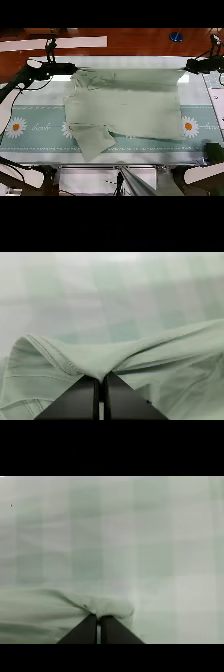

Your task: Fold the shirts.

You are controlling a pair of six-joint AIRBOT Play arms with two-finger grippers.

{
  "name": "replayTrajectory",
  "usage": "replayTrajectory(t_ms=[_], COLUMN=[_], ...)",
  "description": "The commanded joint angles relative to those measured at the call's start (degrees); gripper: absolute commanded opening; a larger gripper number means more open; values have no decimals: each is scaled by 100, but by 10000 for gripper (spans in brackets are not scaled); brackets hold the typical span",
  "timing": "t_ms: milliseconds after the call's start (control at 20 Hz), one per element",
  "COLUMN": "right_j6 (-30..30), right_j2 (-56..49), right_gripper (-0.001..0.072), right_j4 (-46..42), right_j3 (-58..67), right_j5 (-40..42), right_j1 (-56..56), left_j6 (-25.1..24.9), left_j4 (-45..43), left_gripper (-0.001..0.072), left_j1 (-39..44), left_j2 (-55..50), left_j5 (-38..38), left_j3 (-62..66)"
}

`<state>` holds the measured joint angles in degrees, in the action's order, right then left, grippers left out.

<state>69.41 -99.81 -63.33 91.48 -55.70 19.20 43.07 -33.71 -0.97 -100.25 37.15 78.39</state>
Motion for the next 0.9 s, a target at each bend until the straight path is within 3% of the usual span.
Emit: replayTrajectory(t_ms=[0, 100, 250, 650, 700, 750, 800, 850], right_j6=[168, 472, 647, 940, 901, 874, 789, 590], right_j2=[103, 122, 116, -319, -317, -302, -256, -166], right_gripper=[20, 20, 20, 22, 45, 203, 372, 443], right_j4=[-501, -765, -1021, -920, -922, -907, -929, -986], right_j3=[0, -2, -20, -31, -31, -24, -4, 0], right_j5=[-1172, -2015, -2295, -2358, -2354, -2400, -2605, -2887], right_j1=[-2, -2, -2, -271, -302, -299, -284, -221], left_j6=[48, 769, 1611, 1797, 1641, 1602, 1602, 1602], left_j4=[20, -426, -1331, -1467, -1432, -1434, -1438, -1434], left_gripper=[29, 29, 29, 39, 144, 343, 470, 474], left_j1=[-149, -337, -483, -291, -293, -337, -420, -560], left_j2=[-24, -26, -46, -415, -415, -409, -409, -407], left_j5=[1137, 2092, 2776, 2583, 2588, 2664, 2916, 3281], left_j3=[162, 323, 345, 354, 374, 472, 667, 951])
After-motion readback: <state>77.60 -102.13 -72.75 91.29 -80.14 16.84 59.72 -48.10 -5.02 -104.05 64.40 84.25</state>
